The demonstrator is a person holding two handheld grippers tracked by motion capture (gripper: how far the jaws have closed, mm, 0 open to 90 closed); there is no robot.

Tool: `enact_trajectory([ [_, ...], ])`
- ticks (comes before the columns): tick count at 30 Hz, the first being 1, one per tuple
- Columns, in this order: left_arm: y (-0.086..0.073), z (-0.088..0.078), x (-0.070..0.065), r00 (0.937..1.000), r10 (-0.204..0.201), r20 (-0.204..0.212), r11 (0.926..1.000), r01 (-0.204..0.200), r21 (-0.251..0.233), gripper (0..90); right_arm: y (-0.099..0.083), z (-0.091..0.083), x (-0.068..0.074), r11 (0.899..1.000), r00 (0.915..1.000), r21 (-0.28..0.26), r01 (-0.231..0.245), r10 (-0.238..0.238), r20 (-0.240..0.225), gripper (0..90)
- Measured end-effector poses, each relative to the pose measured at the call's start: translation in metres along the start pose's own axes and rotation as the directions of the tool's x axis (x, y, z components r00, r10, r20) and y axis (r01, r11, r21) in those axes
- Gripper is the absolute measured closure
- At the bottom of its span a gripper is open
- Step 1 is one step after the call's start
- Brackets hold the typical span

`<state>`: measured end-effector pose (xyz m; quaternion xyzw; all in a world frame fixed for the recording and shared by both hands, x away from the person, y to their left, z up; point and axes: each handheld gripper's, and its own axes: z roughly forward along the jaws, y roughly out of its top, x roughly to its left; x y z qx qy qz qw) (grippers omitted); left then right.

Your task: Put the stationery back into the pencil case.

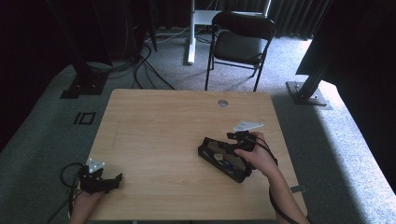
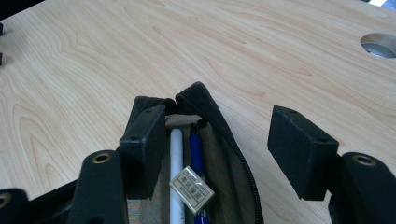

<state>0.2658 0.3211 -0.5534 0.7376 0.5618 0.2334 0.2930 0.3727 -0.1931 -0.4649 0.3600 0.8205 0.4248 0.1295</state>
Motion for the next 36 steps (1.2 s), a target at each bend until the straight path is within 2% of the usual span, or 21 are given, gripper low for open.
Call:
enact_trajectory([
  [3, 0.000, 0.000, 0.000, 1.0000, 0.000, 0.000, 1.0000, 0.000, 0.000, 0.6, 0.000, -0.002, -0.001, 1.000, 0.9999, -0.008, -0.010, 0.010, 0.010, 35.5],
  [9, 0.000, 0.000, 0.000, 1.0000, 0.000, 0.000, 1.0000, 0.000, 0.000, 0.6, -0.003, -0.008, -0.009, 0.998, 0.9970, -0.029, -0.060, 0.061, 0.048, 35.5],
  [25, 0.000, 0.000, 0.000, 1.0000, -0.001, 0.000, 1.0000, 0.001, 0.000, 0.6, -0.020, -0.021, -0.027, 0.995, 0.9904, -0.037, -0.092, 0.096, 0.100, 30.0],
  [36, 0.000, 0.000, 0.000, 1.0000, 0.000, 0.000, 1.0000, 0.000, 0.000, 0.6, -0.041, -0.031, -0.043, 0.989, 0.9773, -0.036, -0.146, 0.149, 0.150, 28.8],
])
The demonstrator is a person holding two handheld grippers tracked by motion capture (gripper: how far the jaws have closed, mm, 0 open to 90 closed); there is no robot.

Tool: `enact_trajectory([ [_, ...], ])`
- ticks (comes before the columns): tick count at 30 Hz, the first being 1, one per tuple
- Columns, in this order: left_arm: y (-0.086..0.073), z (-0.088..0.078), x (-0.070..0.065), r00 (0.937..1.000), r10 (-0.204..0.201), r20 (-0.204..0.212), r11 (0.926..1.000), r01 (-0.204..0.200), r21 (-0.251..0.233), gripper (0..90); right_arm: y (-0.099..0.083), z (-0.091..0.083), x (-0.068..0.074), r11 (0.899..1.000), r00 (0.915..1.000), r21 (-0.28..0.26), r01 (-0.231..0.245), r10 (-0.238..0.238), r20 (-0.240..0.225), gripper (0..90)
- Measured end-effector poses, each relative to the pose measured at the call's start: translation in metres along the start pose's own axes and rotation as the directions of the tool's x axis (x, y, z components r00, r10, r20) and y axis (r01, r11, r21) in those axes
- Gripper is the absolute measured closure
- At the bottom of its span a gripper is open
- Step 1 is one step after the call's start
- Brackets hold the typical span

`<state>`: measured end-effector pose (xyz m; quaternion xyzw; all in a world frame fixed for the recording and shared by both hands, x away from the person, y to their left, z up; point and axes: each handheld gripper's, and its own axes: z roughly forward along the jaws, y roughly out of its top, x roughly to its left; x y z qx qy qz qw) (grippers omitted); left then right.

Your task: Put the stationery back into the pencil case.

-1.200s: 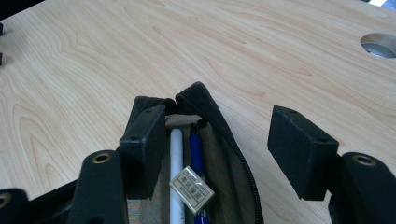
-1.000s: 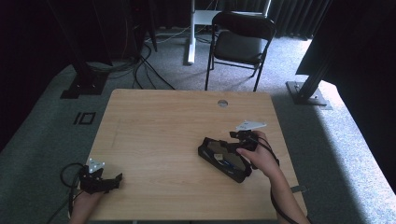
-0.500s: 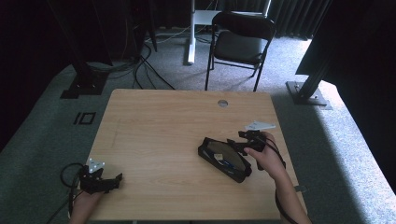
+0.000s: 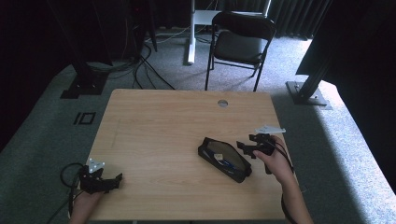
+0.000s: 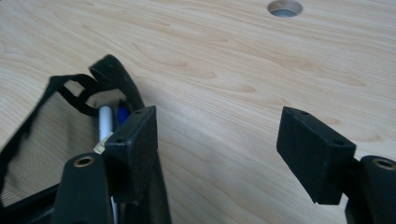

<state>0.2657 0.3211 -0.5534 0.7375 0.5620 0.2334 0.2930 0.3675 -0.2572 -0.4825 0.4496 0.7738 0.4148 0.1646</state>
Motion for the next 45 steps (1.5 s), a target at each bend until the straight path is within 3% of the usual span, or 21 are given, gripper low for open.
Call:
enact_trajectory([
  [13, 0.000, 0.000, 0.000, 1.0000, -0.001, 0.001, 1.0000, 0.001, 0.000, 0.6, -0.019, 0.001, -0.015, 0.999, 0.9976, 0.002, -0.044, 0.044, 0.053, 25.9],
  [28, 0.000, 0.000, 0.000, 1.0000, -0.001, 0.000, 1.0000, 0.001, 0.000, 0.6, -0.036, 0.003, -0.023, 0.996, 0.9896, 0.005, -0.086, 0.085, 0.116, 23.4],
  [40, 0.000, 0.000, 0.000, 1.0000, -0.001, 0.001, 1.0000, 0.001, 0.000, 0.6, -0.058, -0.012, -0.031, 0.989, 0.9742, -0.001, -0.147, 0.145, 0.173, 19.8],
  [45, 0.000, 0.000, 0.000, 1.0000, -0.001, 0.000, 1.0000, 0.001, 0.000, 0.6, -0.070, -0.015, -0.033, 0.987, 0.9677, 0.021, -0.157, 0.150, 0.203, 19.5],
])
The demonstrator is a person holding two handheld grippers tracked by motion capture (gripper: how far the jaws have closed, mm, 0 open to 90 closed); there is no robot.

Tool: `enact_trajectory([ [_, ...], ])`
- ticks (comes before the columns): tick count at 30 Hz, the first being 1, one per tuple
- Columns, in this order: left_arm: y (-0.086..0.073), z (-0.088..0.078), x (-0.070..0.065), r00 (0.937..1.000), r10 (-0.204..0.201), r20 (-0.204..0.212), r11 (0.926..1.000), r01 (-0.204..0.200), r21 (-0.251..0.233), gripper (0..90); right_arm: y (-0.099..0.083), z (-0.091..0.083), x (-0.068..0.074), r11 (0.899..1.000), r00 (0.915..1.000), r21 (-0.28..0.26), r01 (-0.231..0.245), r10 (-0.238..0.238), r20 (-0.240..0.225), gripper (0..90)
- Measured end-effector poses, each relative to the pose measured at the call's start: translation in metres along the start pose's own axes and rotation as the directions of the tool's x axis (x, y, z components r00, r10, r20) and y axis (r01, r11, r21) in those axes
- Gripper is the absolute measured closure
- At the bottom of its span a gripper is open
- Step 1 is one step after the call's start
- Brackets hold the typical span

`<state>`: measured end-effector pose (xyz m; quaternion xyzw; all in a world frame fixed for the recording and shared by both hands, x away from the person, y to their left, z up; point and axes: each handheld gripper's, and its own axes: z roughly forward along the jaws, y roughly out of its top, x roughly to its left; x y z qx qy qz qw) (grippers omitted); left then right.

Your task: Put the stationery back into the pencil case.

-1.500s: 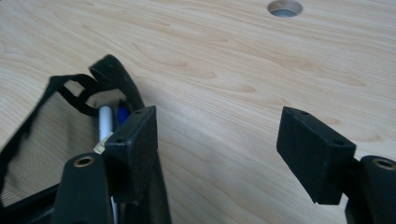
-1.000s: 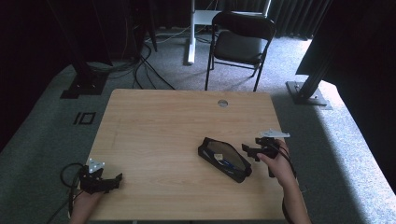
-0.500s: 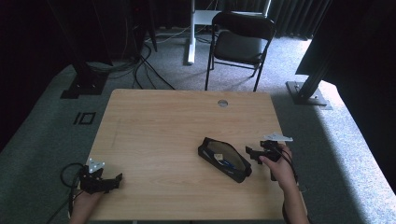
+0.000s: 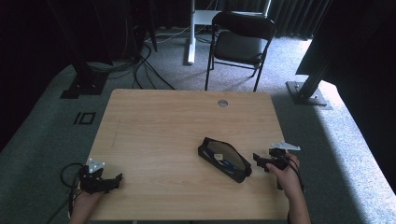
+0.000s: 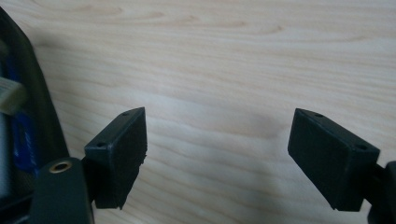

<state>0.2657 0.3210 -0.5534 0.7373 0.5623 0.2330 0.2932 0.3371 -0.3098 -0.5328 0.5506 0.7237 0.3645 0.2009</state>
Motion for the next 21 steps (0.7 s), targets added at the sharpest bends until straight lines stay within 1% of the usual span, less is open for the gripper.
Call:
enact_trajectory([
  [3, 0.000, 0.000, 0.000, 1.0000, 0.000, -0.001, 1.0000, 0.000, -0.001, 0.6, -0.007, -0.001, -0.001, 1.000, 0.9999, 0.002, -0.015, 0.015, 0.004, 19.5],
  [7, 0.000, 0.000, 0.000, 1.0000, 0.001, -0.001, 1.0000, -0.001, 0.000, 0.6, -0.016, -0.004, -0.002, 1.000, 0.9999, 0.006, -0.006, 0.006, 0.016, 19.4],
  [12, 0.000, 0.000, 0.000, 1.0000, 0.001, -0.001, 1.0000, -0.001, 0.000, 0.6, -0.027, -0.005, -0.004, 0.999, 0.9987, 0.016, -0.035, 0.034, 0.038, 18.1],
  [15, 0.000, 0.000, 0.000, 1.0000, 0.001, -0.001, 1.0000, -0.001, 0.000, 0.6, -0.033, -0.006, -0.004, 0.999, 0.9976, 0.024, -0.040, 0.038, 0.059, 18.1],
  [17, 0.000, 0.000, 0.000, 1.0000, 0.002, -0.001, 1.0000, -0.002, 0.000, 0.6, -0.036, -0.008, -0.004, 0.999, 0.9970, 0.015, -0.042, 0.041, 0.066, 18.0],
  [20, 0.000, 0.000, 0.000, 1.0000, 0.002, -0.001, 1.0000, -0.002, 0.000, 0.6, -0.039, -0.009, -0.003, 1.000, 0.9959, 0.013, -0.019, 0.018, 0.088, 16.0],
  [21, 0.000, 0.000, 0.000, 1.0000, 0.002, -0.001, 1.0000, -0.002, 0.000, 0.6, -0.039, -0.009, -0.003, 1.000, 0.9959, 0.013, -0.019, 0.018, 0.088, 16.0],
])
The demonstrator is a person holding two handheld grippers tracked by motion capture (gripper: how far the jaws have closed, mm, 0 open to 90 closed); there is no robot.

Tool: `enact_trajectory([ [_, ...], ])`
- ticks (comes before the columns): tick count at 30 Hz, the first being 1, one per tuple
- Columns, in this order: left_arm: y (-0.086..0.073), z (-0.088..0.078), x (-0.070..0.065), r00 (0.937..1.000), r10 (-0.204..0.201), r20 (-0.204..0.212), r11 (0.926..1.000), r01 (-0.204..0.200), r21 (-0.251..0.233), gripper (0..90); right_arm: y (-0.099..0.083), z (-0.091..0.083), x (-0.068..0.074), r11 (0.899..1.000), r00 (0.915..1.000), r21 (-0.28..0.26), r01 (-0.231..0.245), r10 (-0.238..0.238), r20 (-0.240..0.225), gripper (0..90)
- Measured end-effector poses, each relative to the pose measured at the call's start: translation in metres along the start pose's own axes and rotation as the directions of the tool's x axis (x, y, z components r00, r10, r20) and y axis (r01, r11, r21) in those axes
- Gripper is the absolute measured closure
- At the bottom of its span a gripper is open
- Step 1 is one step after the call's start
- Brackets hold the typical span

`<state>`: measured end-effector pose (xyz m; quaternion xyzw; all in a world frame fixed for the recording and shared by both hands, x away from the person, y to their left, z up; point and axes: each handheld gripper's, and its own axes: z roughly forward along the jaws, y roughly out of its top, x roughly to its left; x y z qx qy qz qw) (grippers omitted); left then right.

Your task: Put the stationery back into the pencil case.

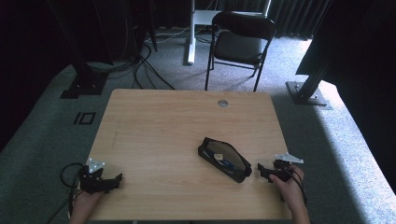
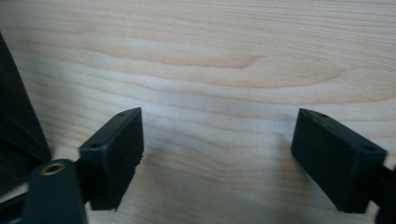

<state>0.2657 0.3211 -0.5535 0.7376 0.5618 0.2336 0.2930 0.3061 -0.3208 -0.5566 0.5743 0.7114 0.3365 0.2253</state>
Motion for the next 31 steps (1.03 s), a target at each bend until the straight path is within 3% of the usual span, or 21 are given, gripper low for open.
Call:
enact_trajectory([
  [1, 0.000, 0.000, 0.000, 1.0000, 0.000, 0.000, 1.0000, 0.000, 0.000, 0.6, -0.003, 0.000, 0.002, 0.999, 0.9989, 0.002, 0.040, -0.040, 0.022, 15.9],
  [8, 0.000, 0.000, 0.000, 1.0000, -0.001, 0.000, 1.0000, 0.001, 0.000, 0.6, -0.009, -0.007, 0.006, 0.998, 0.9979, 0.009, 0.064, -0.064, 0.007, 13.9],
  [15, 0.000, 0.000, 0.000, 1.0000, -0.001, 0.000, 1.0000, 0.001, 0.000, 0.6, -0.016, -0.014, 0.007, 0.999, 0.9985, 0.008, 0.050, -0.051, 0.019, 13.8],
  [31, 0.000, 0.000, 0.000, 1.0000, -0.001, 0.000, 1.0000, 0.001, 0.000, 0.6, -0.014, -0.012, 0.006, 0.999, 0.9988, 0.009, 0.041, -0.041, 0.028, 12.6],
])
